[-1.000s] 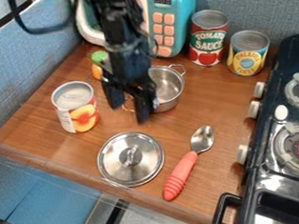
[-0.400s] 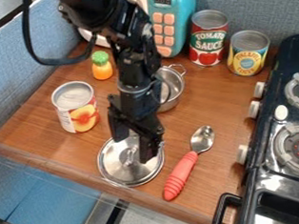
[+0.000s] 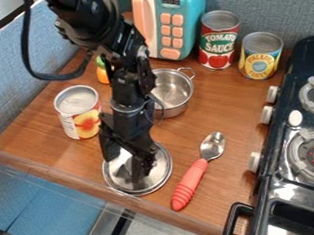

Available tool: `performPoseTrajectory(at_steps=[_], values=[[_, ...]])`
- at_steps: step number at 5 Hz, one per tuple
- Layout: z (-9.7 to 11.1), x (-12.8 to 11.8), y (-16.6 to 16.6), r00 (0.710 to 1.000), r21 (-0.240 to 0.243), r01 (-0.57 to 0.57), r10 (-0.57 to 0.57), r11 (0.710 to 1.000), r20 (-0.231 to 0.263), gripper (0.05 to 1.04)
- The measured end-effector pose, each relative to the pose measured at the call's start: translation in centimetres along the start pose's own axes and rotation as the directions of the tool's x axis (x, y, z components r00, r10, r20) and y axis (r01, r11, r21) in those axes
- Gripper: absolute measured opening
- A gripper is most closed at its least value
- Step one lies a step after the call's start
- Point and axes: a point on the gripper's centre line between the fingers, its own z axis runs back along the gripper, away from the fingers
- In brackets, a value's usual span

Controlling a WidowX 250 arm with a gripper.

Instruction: Put the the silver lid on the silver pot

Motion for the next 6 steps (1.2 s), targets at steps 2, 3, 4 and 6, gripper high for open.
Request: performPoseTrajectory(at_steps=[2,3,4,6], values=[[-0.8,0.8,-0.1,0.999,-0.009,-0.025,0.025,1.0,0.03,0.478],[-0.7,1.1,-0.3,0.998,-0.015,-0.029,0.03,0.999,0.055,0.258],[-0.7,1.1,-0.4,0.997,-0.018,-0.033,0.034,0.999,0.067,0.102],[3.6,1.8,-0.5,0.991,-0.038,-0.018,0.022,0.999,0.13,0.053]])
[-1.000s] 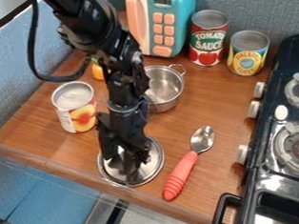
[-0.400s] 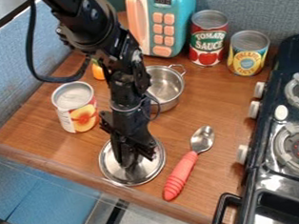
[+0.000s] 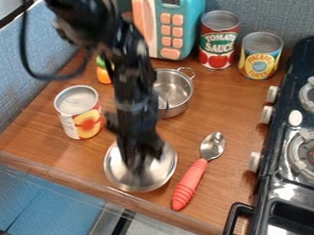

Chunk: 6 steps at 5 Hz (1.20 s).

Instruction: Put the the silver lid on the silver pot

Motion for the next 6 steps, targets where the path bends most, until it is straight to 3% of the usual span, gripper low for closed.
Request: performPoseTrajectory(at_steps=[1,2,4,6], values=[[4.5,3.0,0.8,0.995,-0.05,-0.012,0.016,0.999,0.095,0.053],[7.1,5.9,2.6,0.986,-0.054,-0.045,0.053,0.998,0.161,0.053],[1.8,8.1,5.5,0.993,-0.048,-0.106,0.108,0.993,0.043,0.053],[-0.8,9.5,6.6,0.992,-0.021,-0.13,0.13,0.991,-0.001,0.053]])
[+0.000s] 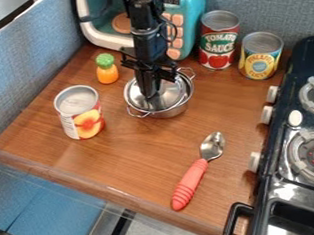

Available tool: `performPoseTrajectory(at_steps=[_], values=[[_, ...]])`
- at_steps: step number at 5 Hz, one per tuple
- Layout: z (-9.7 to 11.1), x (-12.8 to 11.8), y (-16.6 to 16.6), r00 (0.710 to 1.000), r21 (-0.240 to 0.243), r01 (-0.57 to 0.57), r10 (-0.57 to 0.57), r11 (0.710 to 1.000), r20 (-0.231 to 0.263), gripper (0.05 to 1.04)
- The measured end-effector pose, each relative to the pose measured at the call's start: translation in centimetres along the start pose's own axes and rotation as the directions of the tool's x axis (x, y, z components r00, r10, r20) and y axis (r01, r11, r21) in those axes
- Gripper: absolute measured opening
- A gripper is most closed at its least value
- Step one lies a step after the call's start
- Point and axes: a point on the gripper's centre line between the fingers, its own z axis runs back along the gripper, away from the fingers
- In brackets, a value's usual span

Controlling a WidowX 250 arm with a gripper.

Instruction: Put the the silver lid on the silver pot

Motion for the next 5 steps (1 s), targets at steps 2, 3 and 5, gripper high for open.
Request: performPoseTrajectory(at_steps=[2,3,5], values=[[0.0,1.3,-0.2,1.0,-0.022,-0.013,0.014,1.0,0.018,0.077],[0.2,1.4,-1.2,1.0,-0.022,0.001,-0.001,1.0,0.018,0.241],[7.0,0.7,-2.2,0.987,0.024,0.008,-0.011,1.0,0.161,0.808]])
